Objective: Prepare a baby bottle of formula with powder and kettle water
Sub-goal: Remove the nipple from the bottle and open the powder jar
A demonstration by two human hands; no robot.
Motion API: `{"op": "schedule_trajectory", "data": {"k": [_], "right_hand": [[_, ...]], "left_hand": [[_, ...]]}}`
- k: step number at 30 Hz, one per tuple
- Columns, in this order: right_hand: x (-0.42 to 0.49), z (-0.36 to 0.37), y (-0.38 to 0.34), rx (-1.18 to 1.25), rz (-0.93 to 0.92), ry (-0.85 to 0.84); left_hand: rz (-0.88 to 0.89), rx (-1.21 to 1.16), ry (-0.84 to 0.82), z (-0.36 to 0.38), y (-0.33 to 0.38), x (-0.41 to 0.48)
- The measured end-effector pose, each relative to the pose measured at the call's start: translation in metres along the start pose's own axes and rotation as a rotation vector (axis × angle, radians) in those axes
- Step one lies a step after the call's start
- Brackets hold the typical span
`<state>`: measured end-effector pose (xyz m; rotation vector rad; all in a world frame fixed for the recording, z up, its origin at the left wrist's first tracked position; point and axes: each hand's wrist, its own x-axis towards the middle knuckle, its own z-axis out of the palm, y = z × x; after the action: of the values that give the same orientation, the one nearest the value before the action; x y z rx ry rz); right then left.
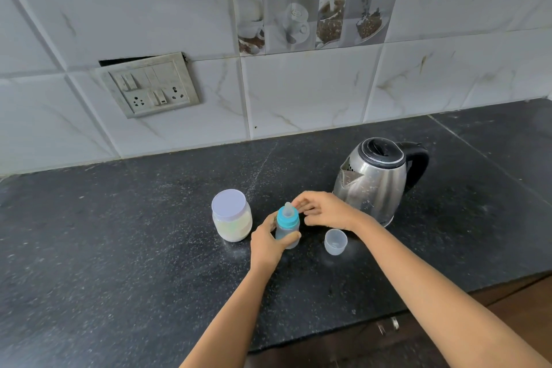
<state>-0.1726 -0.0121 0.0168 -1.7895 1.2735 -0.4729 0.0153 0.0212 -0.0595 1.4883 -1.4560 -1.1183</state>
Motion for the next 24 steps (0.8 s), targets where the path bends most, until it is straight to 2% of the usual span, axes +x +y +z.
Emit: {"op": "schedule_trajectory", "data": {"k": [3, 7, 11, 14, 16, 20, 24], "right_hand": [[0.001, 0.019, -0.006, 0.018, -0.035, -0.034], [0.009, 0.03, -0.01, 0.028, -0.066, 0.09], [0.001, 0.018, -0.018, 0.266, -0.05, 0.266], [-0.016, -0.002, -0.024, 0.268, -0.087, 0.326], [-0.031, -0.017, -0.027, 0.138, -0.083, 0.296], [-0.052, -0.036, -0.017, -0.378, 0.047, 0.146], [-0.06, -0.024, -0.004, -0.607, 0.131, 0.056]], "left_hand": [[0.018, 0.0, 0.007, 0.001, 0.0, 0.0], [0.026, -0.021, -0.001, 0.0, -0.001, 0.002], [0.014, -0.024, 0.018, 0.001, -0.002, -0.001], [0.008, -0.022, 0.032, 0.005, -0.003, -0.004], [0.025, -0.023, 0.028, 0.005, -0.002, -0.005], [0.036, 0.005, 0.017, 0.005, -0.004, -0.007], [0.011, 0.025, 0.087, 0.003, -0.012, -0.018]]}}
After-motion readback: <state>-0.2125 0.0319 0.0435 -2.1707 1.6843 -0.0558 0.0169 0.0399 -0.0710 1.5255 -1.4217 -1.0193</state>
